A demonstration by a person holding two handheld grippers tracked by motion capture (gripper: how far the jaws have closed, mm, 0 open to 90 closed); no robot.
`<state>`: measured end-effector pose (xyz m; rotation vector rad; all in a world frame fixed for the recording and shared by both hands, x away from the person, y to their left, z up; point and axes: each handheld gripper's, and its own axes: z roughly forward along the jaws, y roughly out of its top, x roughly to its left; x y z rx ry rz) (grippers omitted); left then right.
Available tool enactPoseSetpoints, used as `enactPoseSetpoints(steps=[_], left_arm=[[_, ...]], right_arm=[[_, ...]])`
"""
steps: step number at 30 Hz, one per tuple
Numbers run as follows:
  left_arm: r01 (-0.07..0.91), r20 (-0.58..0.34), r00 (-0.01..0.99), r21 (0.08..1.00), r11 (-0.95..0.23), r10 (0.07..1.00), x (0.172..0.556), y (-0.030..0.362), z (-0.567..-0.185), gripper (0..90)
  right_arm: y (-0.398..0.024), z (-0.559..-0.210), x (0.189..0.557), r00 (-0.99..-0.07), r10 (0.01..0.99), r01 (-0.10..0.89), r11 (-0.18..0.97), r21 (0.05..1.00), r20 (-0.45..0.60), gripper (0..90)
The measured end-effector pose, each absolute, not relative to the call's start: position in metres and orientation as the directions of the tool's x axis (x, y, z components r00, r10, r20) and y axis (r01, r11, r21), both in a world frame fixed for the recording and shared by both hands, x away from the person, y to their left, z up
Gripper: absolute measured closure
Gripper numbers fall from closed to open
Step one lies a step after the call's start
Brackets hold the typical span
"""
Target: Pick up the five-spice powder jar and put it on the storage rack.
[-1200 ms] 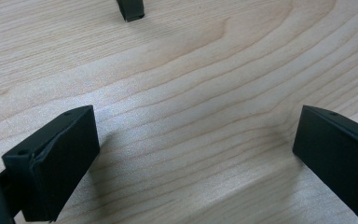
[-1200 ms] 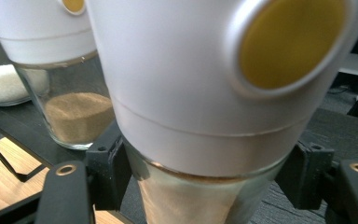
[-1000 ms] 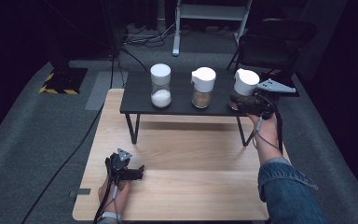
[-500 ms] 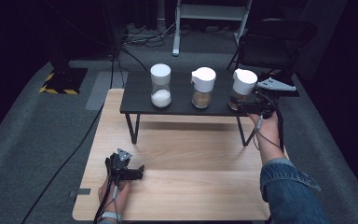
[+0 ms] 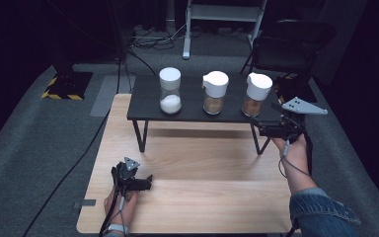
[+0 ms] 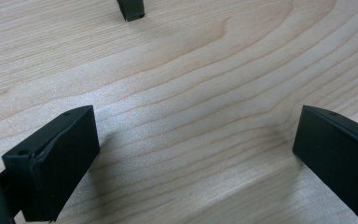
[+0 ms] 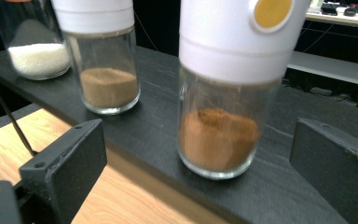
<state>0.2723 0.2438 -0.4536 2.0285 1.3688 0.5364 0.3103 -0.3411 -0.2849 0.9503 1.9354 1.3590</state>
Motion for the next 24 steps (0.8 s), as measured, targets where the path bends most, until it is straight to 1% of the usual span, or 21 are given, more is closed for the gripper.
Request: enactPoseSetpoints(steps=[14,24], left_arm=[[0.671,-0.013,0.377,0.693,-0.264,0.926,0.272,0.244,-0.454,0.4],[0.671,-0.013,0.377,0.693,-0.264,0.926,0.272,0.244,-0.454,0.4]], right_arm=[[-0.358,-0.307,0.285,-0.587,0.808,0.235,0.225,0.945,-0.047,3.8],[-0.356,-0.336,0.278,-0.588,0.808,0.288,0.258,0.922,-0.042,3.7]])
